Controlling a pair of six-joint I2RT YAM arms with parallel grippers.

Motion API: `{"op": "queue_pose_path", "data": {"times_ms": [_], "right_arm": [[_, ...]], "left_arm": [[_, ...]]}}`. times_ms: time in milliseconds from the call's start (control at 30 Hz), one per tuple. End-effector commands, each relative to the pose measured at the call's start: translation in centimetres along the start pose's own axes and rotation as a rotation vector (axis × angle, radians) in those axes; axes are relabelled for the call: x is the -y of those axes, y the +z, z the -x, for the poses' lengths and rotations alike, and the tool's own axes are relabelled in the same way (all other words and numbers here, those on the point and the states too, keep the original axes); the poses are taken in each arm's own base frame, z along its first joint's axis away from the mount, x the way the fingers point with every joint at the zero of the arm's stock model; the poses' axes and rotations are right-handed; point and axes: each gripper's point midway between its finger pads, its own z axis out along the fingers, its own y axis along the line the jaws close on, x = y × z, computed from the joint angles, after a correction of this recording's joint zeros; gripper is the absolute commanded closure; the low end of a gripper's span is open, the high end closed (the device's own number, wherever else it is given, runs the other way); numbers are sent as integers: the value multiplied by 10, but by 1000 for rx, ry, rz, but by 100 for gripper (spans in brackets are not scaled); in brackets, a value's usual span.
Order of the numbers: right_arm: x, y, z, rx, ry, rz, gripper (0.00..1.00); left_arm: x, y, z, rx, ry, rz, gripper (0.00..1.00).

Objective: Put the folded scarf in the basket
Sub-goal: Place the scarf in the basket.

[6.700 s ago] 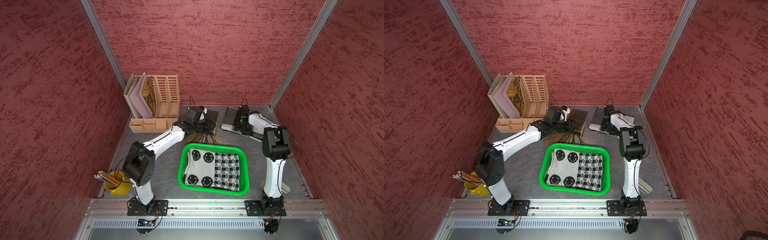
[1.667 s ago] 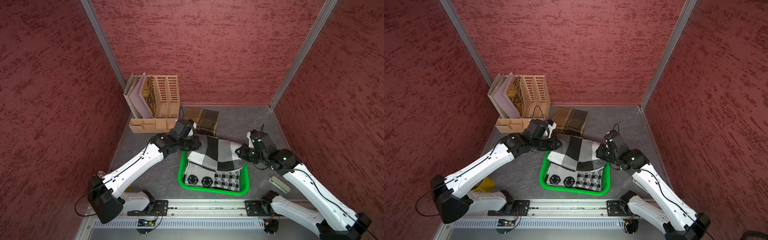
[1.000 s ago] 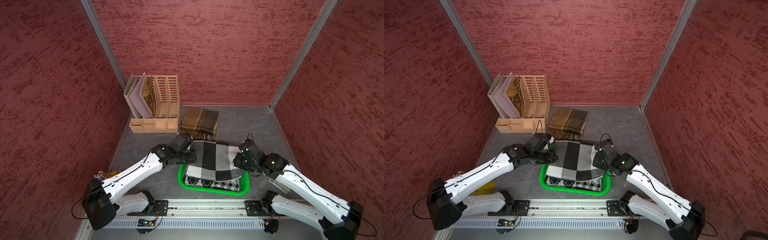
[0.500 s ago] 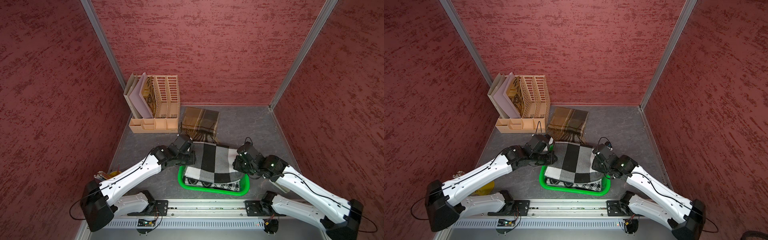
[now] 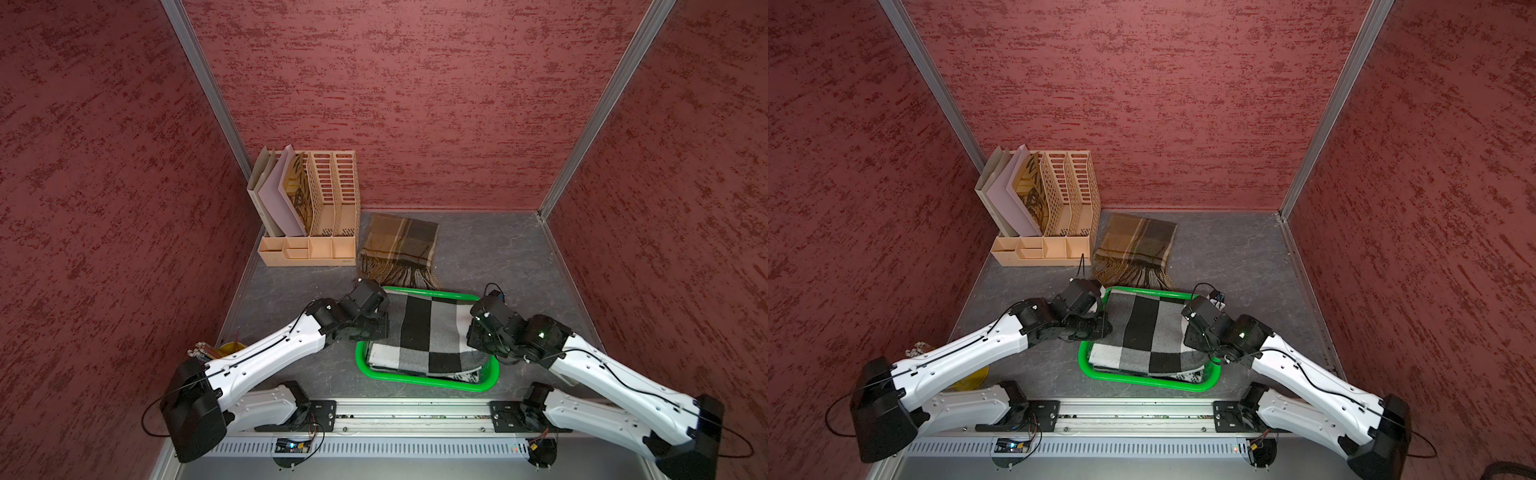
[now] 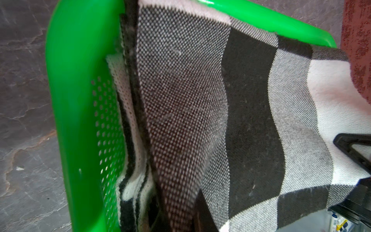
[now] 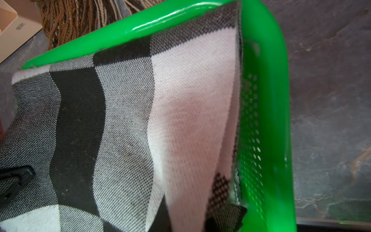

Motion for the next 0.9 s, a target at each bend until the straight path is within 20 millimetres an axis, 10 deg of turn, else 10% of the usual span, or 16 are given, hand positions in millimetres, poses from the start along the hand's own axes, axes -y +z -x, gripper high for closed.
{"op": "queue_pose_path", "data": {"times_ms": [0,167,233,267,600,867], "right_arm": [[17,4,5,44,-4,-75,100],[25,13,-1,24,-12,-116,100],[29,10,1,40,-4,-125,45],[33,7,2,51,-2,-133,41],[41,-31,15,111,-37,-170,39],[-9,-12,20,88,-112,-36,57]], "left_arm": [[-7,2,7,51,-5,41,100],[-19,13,2,36,0,96,88],[-22,15,1,35,5,110,81],[-23,15,1,39,7,117,75],[-19,-29,20,175,45,167,58],[7,-39,50,197,-81,-74,63]]}}
